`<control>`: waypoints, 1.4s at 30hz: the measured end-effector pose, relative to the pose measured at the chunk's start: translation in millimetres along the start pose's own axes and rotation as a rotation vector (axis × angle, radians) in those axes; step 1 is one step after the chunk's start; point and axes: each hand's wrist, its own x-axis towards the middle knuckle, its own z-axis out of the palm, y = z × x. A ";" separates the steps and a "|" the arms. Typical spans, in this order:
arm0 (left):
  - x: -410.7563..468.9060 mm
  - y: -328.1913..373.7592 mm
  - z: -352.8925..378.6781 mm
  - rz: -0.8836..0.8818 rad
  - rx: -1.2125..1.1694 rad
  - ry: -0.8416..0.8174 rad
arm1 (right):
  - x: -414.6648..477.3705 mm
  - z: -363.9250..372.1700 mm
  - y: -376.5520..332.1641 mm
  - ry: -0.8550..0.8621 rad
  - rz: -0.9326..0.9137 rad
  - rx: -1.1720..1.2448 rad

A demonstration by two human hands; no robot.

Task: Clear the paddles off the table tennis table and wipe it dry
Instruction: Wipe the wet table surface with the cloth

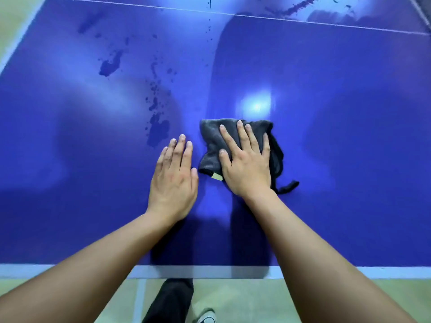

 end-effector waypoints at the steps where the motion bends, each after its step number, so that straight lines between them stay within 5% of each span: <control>1: -21.5 -0.8 -1.1 -0.002 0.012 -0.009 | -18.8 1.9 -1.6 0.001 -0.002 0.006; 10: -168.5 -10.8 -15.5 -0.118 0.031 -0.011 | -173.4 7.4 -23.5 0.017 0.004 0.030; 21: -165.9 -16.1 -28.7 -0.138 0.029 0.000 | -188.4 15.1 -59.1 0.088 0.075 -0.002; 28: -112.6 -37.9 -23.7 -0.205 -0.032 0.120 | -143.6 21.0 -72.0 0.121 0.030 0.013; 42: 126.5 -139.4 -27.1 -0.028 -0.087 0.102 | 93.6 19.1 -78.5 0.076 0.152 0.020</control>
